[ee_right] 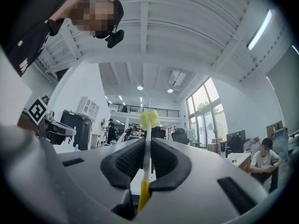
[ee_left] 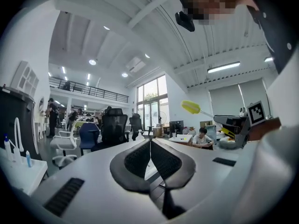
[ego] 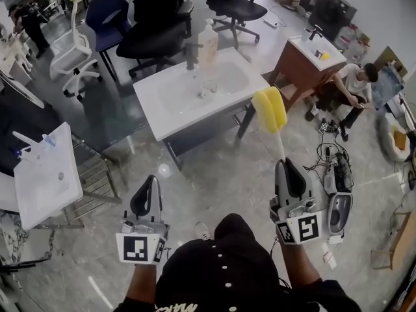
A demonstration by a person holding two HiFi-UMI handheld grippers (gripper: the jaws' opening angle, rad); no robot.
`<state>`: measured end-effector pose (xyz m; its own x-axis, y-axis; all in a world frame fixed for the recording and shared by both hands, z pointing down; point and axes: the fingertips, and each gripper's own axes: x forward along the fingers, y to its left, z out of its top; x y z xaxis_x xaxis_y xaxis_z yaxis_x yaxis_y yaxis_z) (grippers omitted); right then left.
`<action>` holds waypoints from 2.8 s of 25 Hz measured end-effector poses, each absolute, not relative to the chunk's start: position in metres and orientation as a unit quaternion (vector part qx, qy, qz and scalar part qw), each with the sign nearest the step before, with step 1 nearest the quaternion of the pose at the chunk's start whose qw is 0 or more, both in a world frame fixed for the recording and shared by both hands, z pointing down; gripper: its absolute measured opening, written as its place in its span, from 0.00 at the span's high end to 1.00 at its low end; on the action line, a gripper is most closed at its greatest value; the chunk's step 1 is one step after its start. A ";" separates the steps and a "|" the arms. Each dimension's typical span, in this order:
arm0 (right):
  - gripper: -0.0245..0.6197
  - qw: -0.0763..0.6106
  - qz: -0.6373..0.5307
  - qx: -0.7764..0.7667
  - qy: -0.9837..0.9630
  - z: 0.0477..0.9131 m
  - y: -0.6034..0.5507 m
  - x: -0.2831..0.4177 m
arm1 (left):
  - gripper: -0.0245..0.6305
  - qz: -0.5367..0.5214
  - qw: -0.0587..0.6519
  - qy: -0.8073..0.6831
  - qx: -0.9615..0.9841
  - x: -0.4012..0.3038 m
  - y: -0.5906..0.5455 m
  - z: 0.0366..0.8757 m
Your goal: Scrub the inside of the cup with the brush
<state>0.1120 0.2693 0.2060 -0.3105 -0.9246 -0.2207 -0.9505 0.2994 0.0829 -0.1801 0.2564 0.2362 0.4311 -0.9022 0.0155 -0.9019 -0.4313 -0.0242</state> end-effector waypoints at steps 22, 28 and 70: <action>0.89 0.060 0.101 -0.571 0.813 0.208 0.038 0.193 | 0.92 -0.021 0.007 0.541 -0.840 -0.098 0.037 0.238; 0.89 0.059 0.101 -0.554 0.824 0.212 -0.020 0.219 | 0.92 -0.034 0.007 0.549 -0.835 -0.066 -0.015 0.242; 0.89 -0.077 0.278 -0.350 0.891 0.216 -0.324 0.167 | 0.92 -0.104 -0.064 0.460 -0.879 -0.025 -0.329 0.341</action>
